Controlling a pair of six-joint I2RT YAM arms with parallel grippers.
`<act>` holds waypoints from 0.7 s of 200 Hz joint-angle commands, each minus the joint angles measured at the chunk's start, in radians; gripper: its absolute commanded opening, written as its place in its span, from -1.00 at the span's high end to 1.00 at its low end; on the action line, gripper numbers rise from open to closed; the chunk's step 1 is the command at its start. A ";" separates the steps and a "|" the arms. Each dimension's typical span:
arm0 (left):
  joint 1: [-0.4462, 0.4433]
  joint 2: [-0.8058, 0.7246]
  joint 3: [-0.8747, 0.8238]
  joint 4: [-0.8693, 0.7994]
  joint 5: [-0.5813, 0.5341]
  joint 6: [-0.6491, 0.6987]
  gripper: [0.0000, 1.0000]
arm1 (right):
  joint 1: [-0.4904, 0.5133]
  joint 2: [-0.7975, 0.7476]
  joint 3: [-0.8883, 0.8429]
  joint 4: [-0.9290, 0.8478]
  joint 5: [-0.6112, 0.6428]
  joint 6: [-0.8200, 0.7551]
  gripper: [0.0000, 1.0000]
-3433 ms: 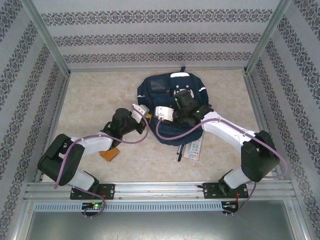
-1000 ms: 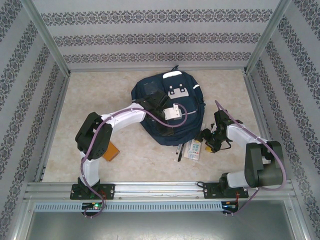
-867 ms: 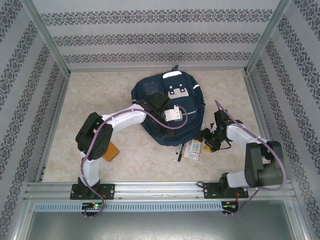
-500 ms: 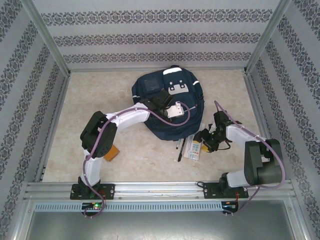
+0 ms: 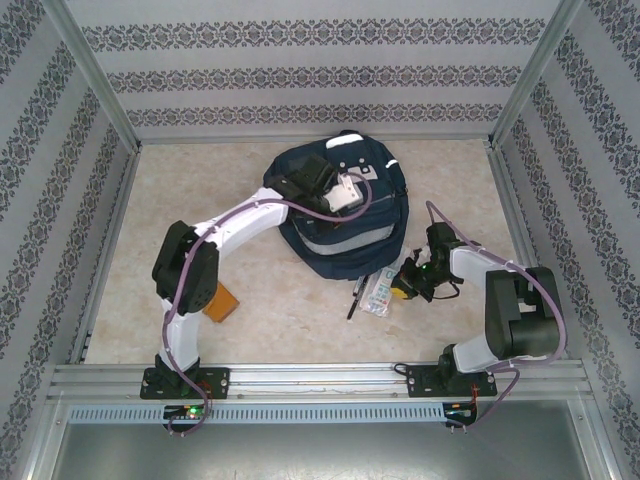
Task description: Pack books, pencil case, and school supplies into a backpack
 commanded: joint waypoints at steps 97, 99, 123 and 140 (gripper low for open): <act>0.135 -0.110 0.021 0.150 0.277 -0.347 1.00 | -0.006 -0.409 0.028 -0.135 0.338 0.218 1.00; 0.135 -0.109 0.020 0.149 0.279 -0.347 1.00 | -0.006 -0.416 0.031 -0.140 0.341 0.221 1.00; 0.134 -0.103 0.023 0.151 0.305 -0.359 1.00 | -0.003 -0.485 0.085 -0.166 0.324 0.231 1.00; 0.134 -0.103 0.024 0.154 0.303 -0.365 1.00 | 0.005 -0.483 0.123 -0.125 0.218 0.227 1.00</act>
